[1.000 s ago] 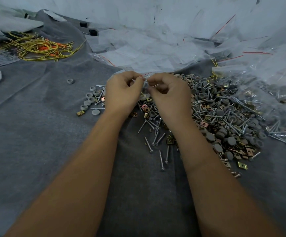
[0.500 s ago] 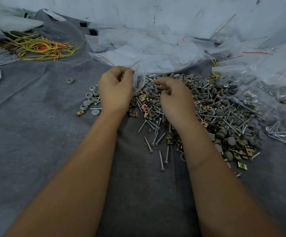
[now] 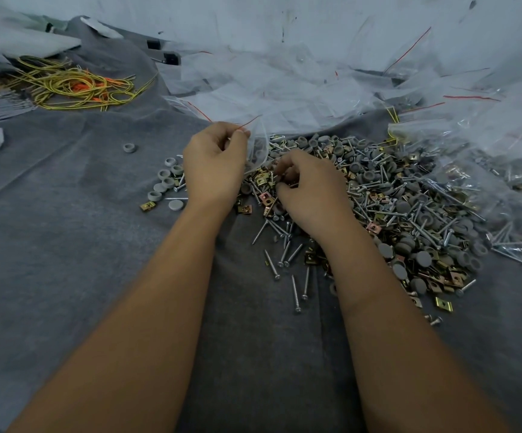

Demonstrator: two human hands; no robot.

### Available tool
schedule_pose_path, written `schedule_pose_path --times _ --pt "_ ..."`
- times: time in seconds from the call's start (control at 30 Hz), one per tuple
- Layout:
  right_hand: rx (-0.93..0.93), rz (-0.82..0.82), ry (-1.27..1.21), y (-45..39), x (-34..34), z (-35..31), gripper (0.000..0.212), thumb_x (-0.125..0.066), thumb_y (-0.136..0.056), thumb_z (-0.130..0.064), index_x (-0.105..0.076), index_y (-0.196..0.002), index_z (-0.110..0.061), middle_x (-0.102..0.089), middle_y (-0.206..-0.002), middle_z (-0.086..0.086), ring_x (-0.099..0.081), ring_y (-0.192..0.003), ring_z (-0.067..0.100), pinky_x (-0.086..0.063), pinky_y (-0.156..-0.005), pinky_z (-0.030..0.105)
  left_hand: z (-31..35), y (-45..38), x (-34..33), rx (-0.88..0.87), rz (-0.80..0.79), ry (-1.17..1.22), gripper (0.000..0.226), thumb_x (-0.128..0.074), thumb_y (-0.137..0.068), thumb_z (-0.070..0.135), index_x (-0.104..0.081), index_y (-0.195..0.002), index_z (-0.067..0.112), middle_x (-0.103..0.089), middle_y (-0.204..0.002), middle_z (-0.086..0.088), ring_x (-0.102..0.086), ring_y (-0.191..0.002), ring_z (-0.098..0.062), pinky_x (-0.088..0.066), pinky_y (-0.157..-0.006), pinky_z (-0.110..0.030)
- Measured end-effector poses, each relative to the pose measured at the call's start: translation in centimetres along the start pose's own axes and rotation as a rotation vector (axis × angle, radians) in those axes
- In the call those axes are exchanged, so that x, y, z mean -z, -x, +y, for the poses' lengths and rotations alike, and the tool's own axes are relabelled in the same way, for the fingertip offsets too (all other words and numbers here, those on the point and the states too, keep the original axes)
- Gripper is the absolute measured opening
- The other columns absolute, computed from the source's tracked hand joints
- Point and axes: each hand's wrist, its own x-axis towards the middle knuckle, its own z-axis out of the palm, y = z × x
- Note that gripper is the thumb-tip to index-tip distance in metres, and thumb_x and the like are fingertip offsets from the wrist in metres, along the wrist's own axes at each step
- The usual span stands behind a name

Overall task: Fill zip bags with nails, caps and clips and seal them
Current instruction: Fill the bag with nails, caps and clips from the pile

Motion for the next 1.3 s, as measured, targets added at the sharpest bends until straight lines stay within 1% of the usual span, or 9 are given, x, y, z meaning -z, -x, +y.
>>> schedule_pose_path --times 0.2,0.43,0.53,0.6,0.77,0.9,1.1,1.23,1.3 --pt "0.024 0.07 0.008 -0.1 0.0 -0.1 0.021 -0.063 -0.081 -0.008 -0.056 -0.076 -0.027 -0.063 -0.08 -0.008 -0.059 -0.085 0.021 -0.049 -0.082 0.044 0.0 0.1 0.0 -0.002 -0.007 0.016 0.018 -0.055 -0.089 0.011 -0.072 -0.087 0.012 -0.045 -0.048 0.012 -0.037 -0.04 -0.001 -0.028 -0.043 -0.012" --pt "0.011 0.229 -0.196 -0.3 0.0 -0.2 0.022 -0.064 -0.084 -0.005 -0.058 -0.099 -0.019 -0.058 -0.081 -0.007 -0.054 -0.075 0.007 -0.045 -0.067 0.025 0.2 0.2 0.0 -0.011 -0.028 0.015 0.016 -0.057 -0.09 0.013 -0.071 -0.082 0.015 -0.047 -0.052 0.007 -0.037 -0.043 -0.002 -0.03 -0.046 -0.015" --pt "0.065 0.355 -0.315 -0.2 0.3 -0.8 0.018 -0.066 -0.081 -0.003 -0.062 -0.089 -0.019 -0.061 -0.081 -0.006 -0.054 -0.072 0.004 -0.044 -0.067 0.016 0.2 0.3 -0.1 -0.039 -0.072 -0.018 0.017 -0.057 -0.089 0.016 -0.07 -0.078 0.021 -0.05 -0.054 0.007 -0.038 -0.045 0.0 -0.031 -0.048 -0.016" --pt "0.134 0.405 -0.295 0.0 0.4 -1.1 0.018 -0.067 -0.077 -0.002 -0.066 -0.085 -0.018 -0.063 -0.085 -0.003 -0.056 -0.078 0.009 -0.045 -0.073 0.02 0.2 0.4 0.0 -0.071 -0.107 -0.054 0.017 -0.056 -0.086 0.019 -0.069 -0.076 0.026 -0.052 -0.054 0.009 -0.041 -0.047 0.001 -0.032 -0.05 -0.018" --pt "0.166 0.327 -0.154 0.1 0.2 -1.1 0.016 -0.073 -0.079 -0.014 -0.076 -0.095 -0.016 -0.063 -0.096 0.004 -0.057 -0.096 0.021 -0.045 -0.087 0.037 0.3 0.6 -0.2 -0.124 -0.147 -0.086 0.018 -0.054 -0.083 0.023 -0.07 -0.079 0.026 -0.068 -0.068 -0.009 -0.06 -0.062 -0.022 -0.052 -0.06 -0.035" --pt "0.126 0.303 -0.078 -0.1 0.2 -0.8 0.022 -0.07 -0.085 -0.021 -0.074 -0.107 -0.019 -0.064 -0.102 0.005 -0.056 -0.102 0.022 -0.045 -0.09 0.039 0.1 0.4 -0.2 -0.105 -0.137 -0.08 0.018 -0.052 -0.081 0.026 -0.069 -0.076 0.028 -0.06 -0.059 0.005 -0.048 -0.053 -0.003 -0.04 -0.056 -0.025" --pt "0.0 0.323 -0.13 -0.4 0.7 -0.3 0.035 -0.051 -0.089 -0.001 -0.068 -0.114 -0.017 -0.058 -0.1 0.0 -0.056 -0.103 0.024 -0.047 -0.088 0.043 -0.3 -0.1 -0.3 -0.037 -0.072 -0.041 0.018 -0.056 -0.089 0.018 -0.072 -0.083 0.02 -0.059 -0.059 0.011 -0.047 -0.053 0.002 -0.039 -0.056 -0.02" --pt "-0.065 0.231 -0.112 -0.5 0.6 0.1 0.055 -0.039 -0.081 0.014 -0.065 -0.12 -0.014 -0.061 -0.11 0.004 -0.054 -0.107 0.021 -0.043 -0.086 0.028 -0.4 -0.2 -0.2 -0.006 -0.021 0.008 0.019 -0.055 -0.089 0.013 -0.073 -0.085 0.016 -0.055 -0.055 0.013 -0.043 -0.046 0.002 -0.033 -0.049 -0.014" --pt "-0.032 0.139 -0.078 -0.5 0.3 0.1 0.053 -0.04 -0.085 0.011 -0.062 -0.126 -0.015 -0.06 -0.12 0.007 -0.052 -0.114 0.022 -0.043 -0.094 0.03 -0.4 -0.3 -0.2 0.008 -0.012 0.018 0.019 -0.055 -0.088 0.012 -0.073 -0.085 0.016 -0.053 -0.051 0.014 -0.042 -0.044 0.002 -0.033 -0.048 -0.015"
